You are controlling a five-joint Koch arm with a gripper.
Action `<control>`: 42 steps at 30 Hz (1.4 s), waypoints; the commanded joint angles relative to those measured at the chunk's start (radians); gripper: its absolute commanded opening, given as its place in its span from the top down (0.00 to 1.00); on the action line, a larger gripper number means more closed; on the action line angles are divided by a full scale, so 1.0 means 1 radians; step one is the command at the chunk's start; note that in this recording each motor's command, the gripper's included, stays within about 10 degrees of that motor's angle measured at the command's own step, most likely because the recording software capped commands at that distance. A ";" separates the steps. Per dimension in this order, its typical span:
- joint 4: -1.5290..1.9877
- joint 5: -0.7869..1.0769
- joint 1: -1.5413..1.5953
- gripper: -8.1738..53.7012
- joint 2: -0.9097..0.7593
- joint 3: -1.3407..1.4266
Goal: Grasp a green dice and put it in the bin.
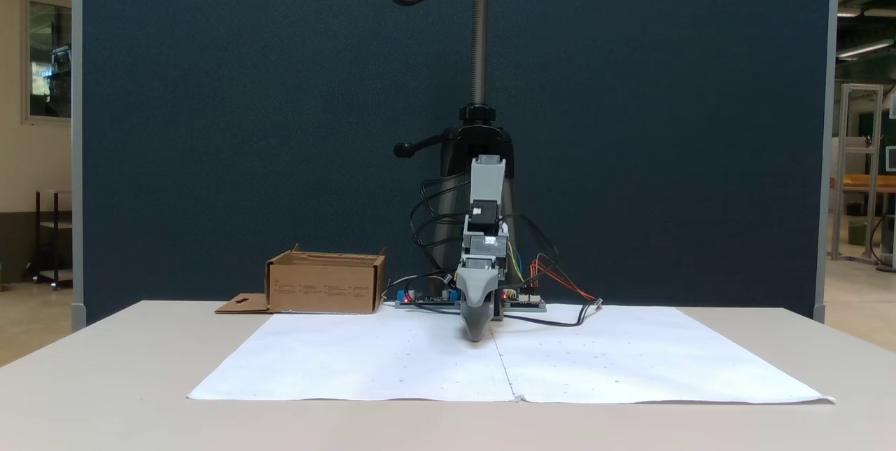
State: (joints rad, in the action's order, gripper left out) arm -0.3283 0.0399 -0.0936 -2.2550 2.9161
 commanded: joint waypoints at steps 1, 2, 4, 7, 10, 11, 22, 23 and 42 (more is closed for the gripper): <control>-0.156 0.067 0.009 0.16 -0.100 0.041; -0.222 0.067 0.011 0.16 -0.110 0.061; -0.329 0.067 0.011 0.16 -0.117 0.094; -0.463 0.072 0.009 0.16 -0.117 0.147; -0.558 0.072 0.011 0.15 -0.117 0.210; -0.586 0.075 0.011 0.15 -0.117 0.212; -0.833 0.155 0.008 0.14 -0.115 0.212; -0.849 0.155 0.009 0.14 -0.115 0.212; -1.205 0.156 0.008 0.14 -0.112 0.212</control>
State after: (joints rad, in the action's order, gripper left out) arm -1.3790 0.1365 -0.0844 -2.2565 3.0572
